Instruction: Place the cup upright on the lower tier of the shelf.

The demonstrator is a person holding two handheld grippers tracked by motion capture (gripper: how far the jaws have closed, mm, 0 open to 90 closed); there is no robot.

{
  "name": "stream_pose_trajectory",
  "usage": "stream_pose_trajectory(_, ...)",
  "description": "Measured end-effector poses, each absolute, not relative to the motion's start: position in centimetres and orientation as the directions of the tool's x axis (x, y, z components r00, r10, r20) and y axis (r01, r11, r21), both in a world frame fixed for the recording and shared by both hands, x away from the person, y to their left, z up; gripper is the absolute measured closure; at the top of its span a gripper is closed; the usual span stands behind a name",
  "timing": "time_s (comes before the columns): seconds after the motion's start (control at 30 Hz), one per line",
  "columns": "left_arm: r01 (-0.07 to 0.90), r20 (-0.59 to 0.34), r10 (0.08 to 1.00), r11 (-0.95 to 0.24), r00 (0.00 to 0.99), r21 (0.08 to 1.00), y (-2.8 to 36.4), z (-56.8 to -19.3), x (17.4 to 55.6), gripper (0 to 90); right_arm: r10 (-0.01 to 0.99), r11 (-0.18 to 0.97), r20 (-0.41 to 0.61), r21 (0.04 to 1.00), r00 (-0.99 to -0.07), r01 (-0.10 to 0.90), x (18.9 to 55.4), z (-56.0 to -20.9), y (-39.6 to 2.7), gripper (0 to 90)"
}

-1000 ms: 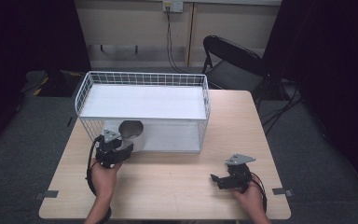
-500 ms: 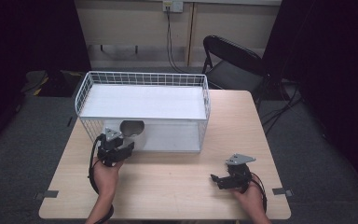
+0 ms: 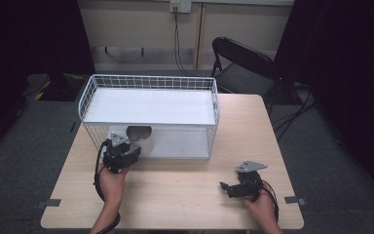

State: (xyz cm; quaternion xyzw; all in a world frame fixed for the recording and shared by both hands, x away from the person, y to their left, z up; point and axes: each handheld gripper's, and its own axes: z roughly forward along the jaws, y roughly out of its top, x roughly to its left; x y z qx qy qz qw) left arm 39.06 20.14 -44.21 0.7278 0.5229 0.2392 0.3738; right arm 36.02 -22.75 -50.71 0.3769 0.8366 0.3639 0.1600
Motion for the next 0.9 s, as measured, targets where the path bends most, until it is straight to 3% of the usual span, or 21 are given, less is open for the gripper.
stream_pose_trajectory(0.4,0.583,-0.037,0.937,-0.186,0.349,0.791,20.0,-44.1,39.8,58.0,0.748,0.451,0.006,0.729,-0.664,0.515,36.0,-50.7,-22.7,10.5)
stream_pose_trajectory(0.53,0.574,-0.035,0.931,-0.193,0.362,0.796,19.9,-44.0,39.5,49.4,0.748,0.451,0.006,0.729,-0.663,0.515,36.0,-50.7,-22.7,10.5)
stream_pose_trajectory(0.63,0.571,-0.039,0.925,-0.199,0.377,0.796,20.0,-44.1,39.3,37.4,0.748,0.451,0.006,0.729,-0.663,0.515,36.0,-50.7,-22.7,10.6)
stream_pose_trajectory(0.9,0.553,-0.062,0.897,-0.214,0.437,0.805,20.7,-44.2,38.1,24.0,0.748,0.451,0.005,0.730,-0.664,0.513,36.0,-50.7,-22.8,10.5)
